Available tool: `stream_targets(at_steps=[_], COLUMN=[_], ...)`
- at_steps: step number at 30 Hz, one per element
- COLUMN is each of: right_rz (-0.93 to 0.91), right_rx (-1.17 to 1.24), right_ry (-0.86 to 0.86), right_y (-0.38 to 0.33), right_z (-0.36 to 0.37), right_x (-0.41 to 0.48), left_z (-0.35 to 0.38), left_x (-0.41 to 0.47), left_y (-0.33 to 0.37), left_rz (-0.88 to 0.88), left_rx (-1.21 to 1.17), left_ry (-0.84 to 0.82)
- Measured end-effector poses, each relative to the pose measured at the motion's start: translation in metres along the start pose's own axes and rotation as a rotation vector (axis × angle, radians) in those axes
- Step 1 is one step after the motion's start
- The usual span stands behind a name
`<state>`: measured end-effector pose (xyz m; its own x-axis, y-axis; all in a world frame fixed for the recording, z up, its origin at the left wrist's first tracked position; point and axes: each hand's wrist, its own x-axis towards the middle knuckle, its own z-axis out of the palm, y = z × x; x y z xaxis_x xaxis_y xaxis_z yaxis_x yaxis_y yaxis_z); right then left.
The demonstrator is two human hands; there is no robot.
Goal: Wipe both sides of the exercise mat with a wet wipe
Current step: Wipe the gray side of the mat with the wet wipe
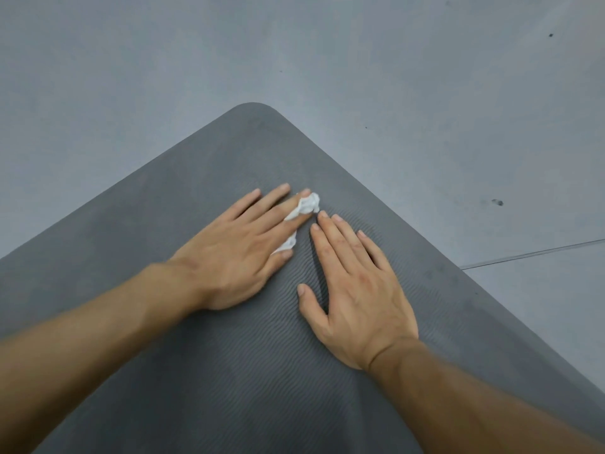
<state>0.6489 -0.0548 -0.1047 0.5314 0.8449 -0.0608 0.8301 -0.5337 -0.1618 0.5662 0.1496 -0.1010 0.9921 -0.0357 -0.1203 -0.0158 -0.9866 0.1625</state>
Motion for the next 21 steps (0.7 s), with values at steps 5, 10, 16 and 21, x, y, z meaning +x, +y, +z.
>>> stream_targets(at_steps=[5, 10, 16, 21], right_rz=[0.001, -0.003, -0.003, 0.002], right_rx=[0.017, 0.033, 0.028, 0.012], right_ry=[-0.004, -0.009, -0.015, -0.001], right_y=[0.0, 0.001, 0.0, 0.0], right_z=[0.0, 0.0, -0.001, 0.0], right_x=[0.0, 0.0, -0.001, -0.001], left_z=[0.004, -0.003, -0.014, -0.015], left_x=[-0.046, -0.022, 0.06, 0.076], left_y=[-0.016, -0.047, -0.073, -0.054], left_rz=[-0.101, -0.301, -0.478, -0.396], left_rx=[-0.031, -0.142, -0.108, -0.113], left_ry=[-0.015, 0.04, 0.023, 0.025])
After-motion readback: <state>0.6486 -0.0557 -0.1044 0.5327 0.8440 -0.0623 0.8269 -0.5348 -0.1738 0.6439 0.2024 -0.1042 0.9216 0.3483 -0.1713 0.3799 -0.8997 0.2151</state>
